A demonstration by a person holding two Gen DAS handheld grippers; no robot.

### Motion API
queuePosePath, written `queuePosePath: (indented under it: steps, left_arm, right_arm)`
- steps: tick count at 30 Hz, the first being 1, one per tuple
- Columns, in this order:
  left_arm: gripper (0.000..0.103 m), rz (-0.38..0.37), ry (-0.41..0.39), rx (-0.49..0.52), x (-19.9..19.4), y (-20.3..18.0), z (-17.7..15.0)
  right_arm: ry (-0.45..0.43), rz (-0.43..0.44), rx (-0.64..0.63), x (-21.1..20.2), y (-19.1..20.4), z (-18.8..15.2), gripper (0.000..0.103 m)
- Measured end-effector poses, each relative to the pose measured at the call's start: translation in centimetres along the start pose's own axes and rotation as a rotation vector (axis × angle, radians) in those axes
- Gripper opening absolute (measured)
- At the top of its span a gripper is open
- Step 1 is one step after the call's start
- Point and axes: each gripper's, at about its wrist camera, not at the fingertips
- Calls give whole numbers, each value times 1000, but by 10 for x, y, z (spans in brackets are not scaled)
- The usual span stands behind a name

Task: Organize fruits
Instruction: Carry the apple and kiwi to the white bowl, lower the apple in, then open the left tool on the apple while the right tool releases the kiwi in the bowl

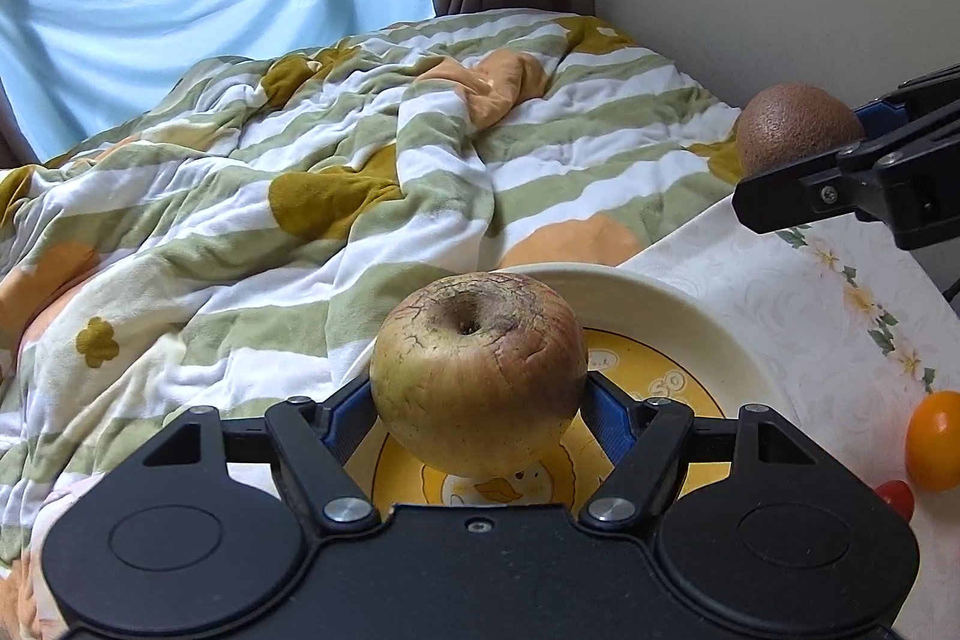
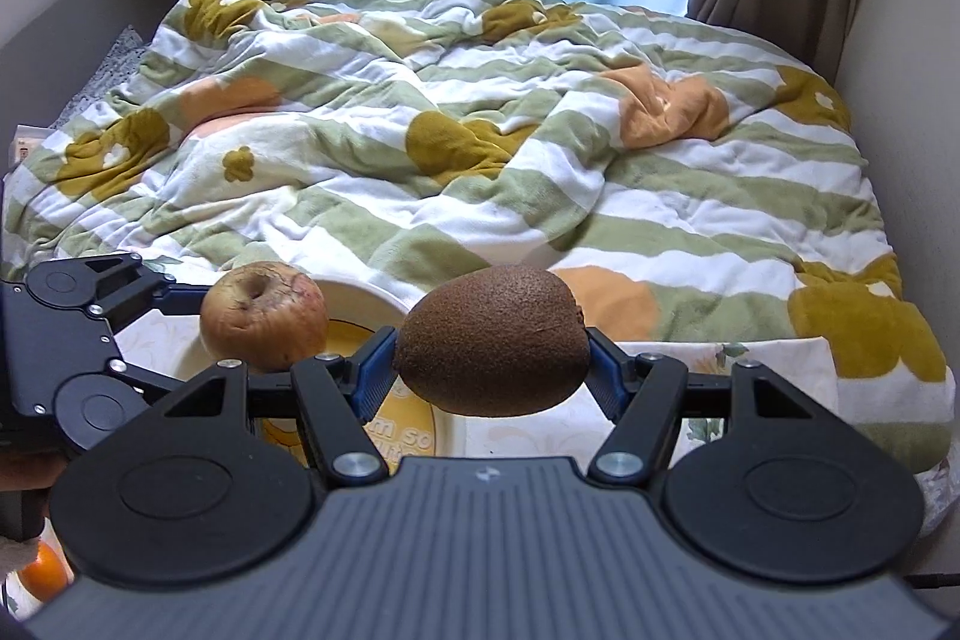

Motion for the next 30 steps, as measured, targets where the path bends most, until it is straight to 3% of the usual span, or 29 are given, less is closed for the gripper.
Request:
queuePosePath:
  steps: [6,9,11,14,30]
  left_arm:
    - [79,6,13,4,9,0,-4]
    - [103,77,-50,43,-3,-2,-4]
    - [103,113,-79,78,-12,-5,-4]
    - [103,103,-57,84,-20,-2,-8]
    - [103,121,-30,-144,-85,36,-37]
  right_arm:
    - [9,-2,2,2,-1,-4,80]
    - [11,5,-1,2,-1,-6,80]
    - [16,11,-6,2,0,-6,80]
    - [13,20,-21,2,3,-7,80]
    - [45,97,-174,16,36,-24,80]
Point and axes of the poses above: each gripper's, at about its wrist camera, not at the fingertips, and x roughly the way its jaws point, y to its left, z to its top, and after that the axes turned 2 degrees about -x, right-handed
